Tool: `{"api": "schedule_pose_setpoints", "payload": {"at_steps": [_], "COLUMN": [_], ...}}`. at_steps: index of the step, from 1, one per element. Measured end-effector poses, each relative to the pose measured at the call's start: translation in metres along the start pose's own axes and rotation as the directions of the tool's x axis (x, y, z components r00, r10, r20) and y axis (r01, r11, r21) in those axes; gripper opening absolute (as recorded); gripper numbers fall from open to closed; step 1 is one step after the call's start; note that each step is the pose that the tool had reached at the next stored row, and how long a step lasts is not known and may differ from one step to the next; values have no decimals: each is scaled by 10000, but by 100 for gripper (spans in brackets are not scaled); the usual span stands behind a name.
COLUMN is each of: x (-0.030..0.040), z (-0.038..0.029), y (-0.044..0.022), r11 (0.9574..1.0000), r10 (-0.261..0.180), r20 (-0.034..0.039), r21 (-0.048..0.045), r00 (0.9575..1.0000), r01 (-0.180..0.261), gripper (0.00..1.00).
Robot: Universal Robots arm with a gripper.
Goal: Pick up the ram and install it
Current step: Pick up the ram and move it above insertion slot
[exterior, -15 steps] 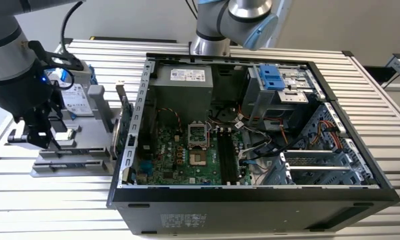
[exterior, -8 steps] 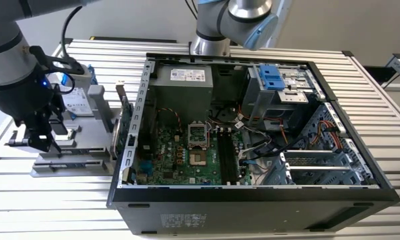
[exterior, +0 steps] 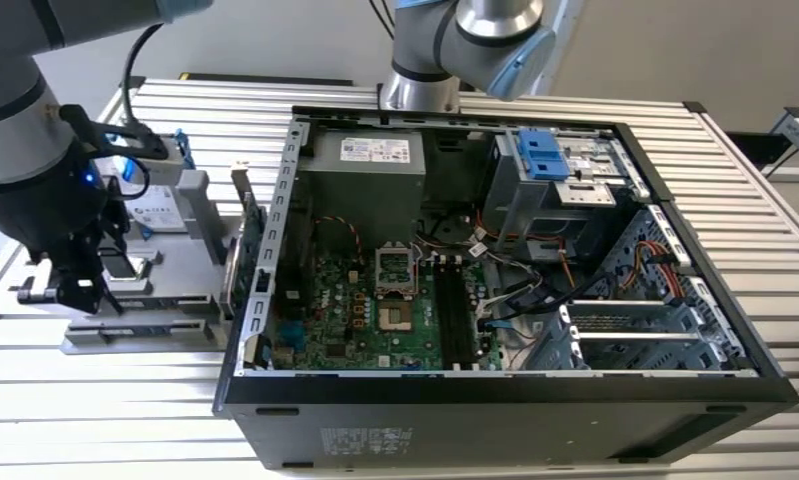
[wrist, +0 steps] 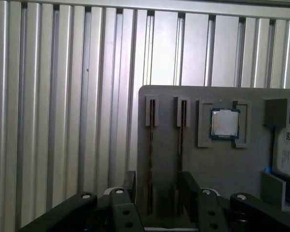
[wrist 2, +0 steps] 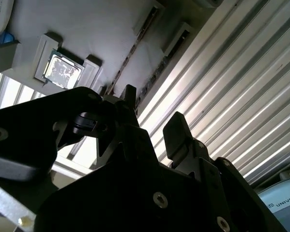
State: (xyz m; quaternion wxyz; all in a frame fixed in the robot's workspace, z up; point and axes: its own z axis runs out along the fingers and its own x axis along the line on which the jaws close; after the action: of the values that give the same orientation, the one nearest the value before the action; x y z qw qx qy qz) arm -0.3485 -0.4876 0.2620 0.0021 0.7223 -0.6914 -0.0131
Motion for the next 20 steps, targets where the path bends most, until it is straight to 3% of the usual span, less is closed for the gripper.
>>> {"api": "schedule_pose_setpoints", "payload": {"at_steps": [20], "x": [29], "z": [224], "y": [-3], "r11": [10000], "r10": [-56], "r20": [-15], "r21": [-5], "r00": [10000], "r01": [56], "gripper": [100]}}
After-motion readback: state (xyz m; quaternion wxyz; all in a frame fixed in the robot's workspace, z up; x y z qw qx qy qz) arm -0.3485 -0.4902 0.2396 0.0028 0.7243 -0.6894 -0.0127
